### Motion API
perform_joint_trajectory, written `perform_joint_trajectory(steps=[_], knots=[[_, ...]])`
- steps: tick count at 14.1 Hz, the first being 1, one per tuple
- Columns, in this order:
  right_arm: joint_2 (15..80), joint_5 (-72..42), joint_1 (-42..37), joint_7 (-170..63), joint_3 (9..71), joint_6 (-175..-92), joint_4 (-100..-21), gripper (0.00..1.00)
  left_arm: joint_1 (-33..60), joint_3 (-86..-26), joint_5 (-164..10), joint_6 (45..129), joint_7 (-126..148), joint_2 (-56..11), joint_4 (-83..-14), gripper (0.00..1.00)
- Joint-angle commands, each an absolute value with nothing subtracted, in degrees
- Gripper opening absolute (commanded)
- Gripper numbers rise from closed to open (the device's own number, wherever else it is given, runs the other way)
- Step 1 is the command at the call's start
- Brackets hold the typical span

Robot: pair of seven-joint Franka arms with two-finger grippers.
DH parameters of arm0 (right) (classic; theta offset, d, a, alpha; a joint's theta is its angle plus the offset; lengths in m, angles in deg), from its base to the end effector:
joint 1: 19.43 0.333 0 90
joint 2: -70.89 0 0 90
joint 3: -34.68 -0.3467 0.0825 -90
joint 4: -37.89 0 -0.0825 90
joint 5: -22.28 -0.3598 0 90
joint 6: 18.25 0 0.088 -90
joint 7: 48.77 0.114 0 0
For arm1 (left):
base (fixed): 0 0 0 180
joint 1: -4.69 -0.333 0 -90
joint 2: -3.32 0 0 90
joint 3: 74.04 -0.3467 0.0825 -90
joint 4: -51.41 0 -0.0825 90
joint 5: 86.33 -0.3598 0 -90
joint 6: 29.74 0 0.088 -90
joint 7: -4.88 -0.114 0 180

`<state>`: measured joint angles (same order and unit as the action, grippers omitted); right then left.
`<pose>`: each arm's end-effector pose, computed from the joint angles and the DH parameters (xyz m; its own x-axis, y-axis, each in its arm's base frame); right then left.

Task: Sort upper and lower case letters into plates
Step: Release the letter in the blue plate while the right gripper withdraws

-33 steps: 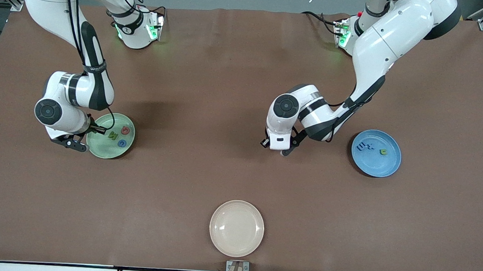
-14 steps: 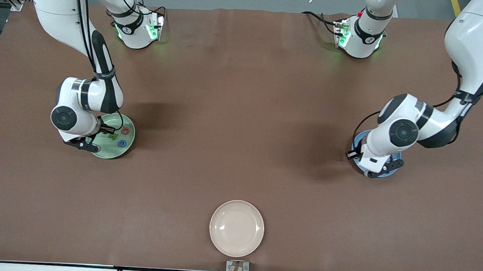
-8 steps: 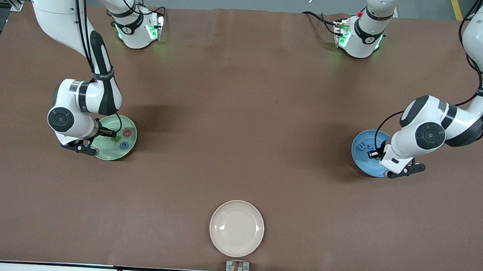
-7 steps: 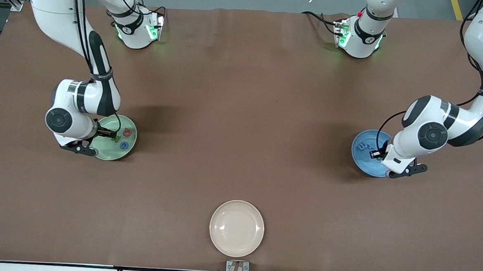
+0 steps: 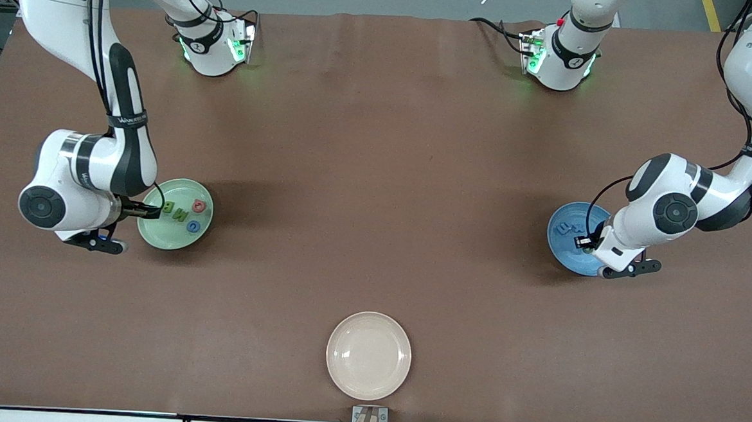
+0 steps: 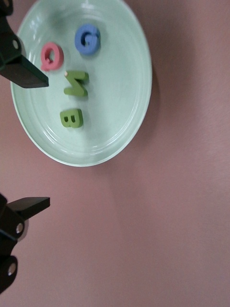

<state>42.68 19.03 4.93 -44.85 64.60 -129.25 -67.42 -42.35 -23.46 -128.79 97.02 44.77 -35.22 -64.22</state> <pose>0.5938 -0.0284 0.3063 0.9309 -0.2057 -0.3020 -0.1439 -0.9661 0.2145 0.5768 0.0143 0.2413 0.9765 0.1940 -0.0936 0.1863 -0.9788 -0.0854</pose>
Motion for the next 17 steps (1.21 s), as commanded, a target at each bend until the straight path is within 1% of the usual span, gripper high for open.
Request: perform_joint_trajectory(steps=[1,3,6,7,9,10,11,12,13,14,15,17], knots=[[45.57,19.12,4.13,-45.95,63.95,-123.65,-62.50,1.00,-42.86,-23.41,-130.54,98.14,44.17,-35.62,-64.60,0.10],[45.67,19.21,3.95,-48.22,64.30,-118.12,-56.01,1.00,-42.86,-23.59,-130.63,98.40,44.17,-36.06,-64.52,0.10],[46.45,19.03,1.85,-52.96,64.39,-113.01,-48.79,1.00,-42.86,-24.38,-131.86,99.54,44.17,-36.59,-64.52,0.11],[47.16,18.94,0.62,-54.99,64.30,-111.95,-47.29,1.00,-42.86,-24.47,-132.03,99.54,44.17,-36.76,-64.52,0.11],[50.05,16.94,-1.14,-57.28,64.38,-111.59,-47.01,1.00,-42.86,-24.56,-132.04,99.54,44.17,-36.76,-64.52,0.13],[51.19,16.05,-2.10,-57.99,64.39,-110.28,-47.01,1.00,-42.86,-24.47,-132.04,99.54,44.17,-36.76,-64.52,0.16],[52.69,14.74,-3.16,-58.34,64.39,-108.53,-47.01,1.00,-42.86,-24.47,-132.12,99.54,44.17,-36.68,-64.52,0.29],[53.92,13.59,-3.60,-58.26,64.39,-107.47,-46.92,1.00,-42.86,-24.47,-132.12,99.54,44.17,-36.59,-64.43,0.58],[54.63,13.41,-3.61,-58.26,64.30,-107.02,-46.57,1.00,-42.86,-24.47,-132.04,99.54,44.25,-36.50,-64.26,0.78],[54.63,13.41,-3.52,-58.17,64.21,-107.02,-45.61,1.00,-42.86,-24.47,-132.04,99.37,44.25,-36.41,-63.99,0.96],[54.37,13.32,-3.43,-58.17,64.12,-107.02,-44.47,1.00,-42.77,-24.47,-132.04,99.02,44.52,-36.41,-63.64,1.00],[54.11,13.75,-2.82,-58.26,63.86,-107.10,-42.71,1.00,-42.59,-24.38,-131.43,98.93,44.78,-36.15,-63.03,1.00]])
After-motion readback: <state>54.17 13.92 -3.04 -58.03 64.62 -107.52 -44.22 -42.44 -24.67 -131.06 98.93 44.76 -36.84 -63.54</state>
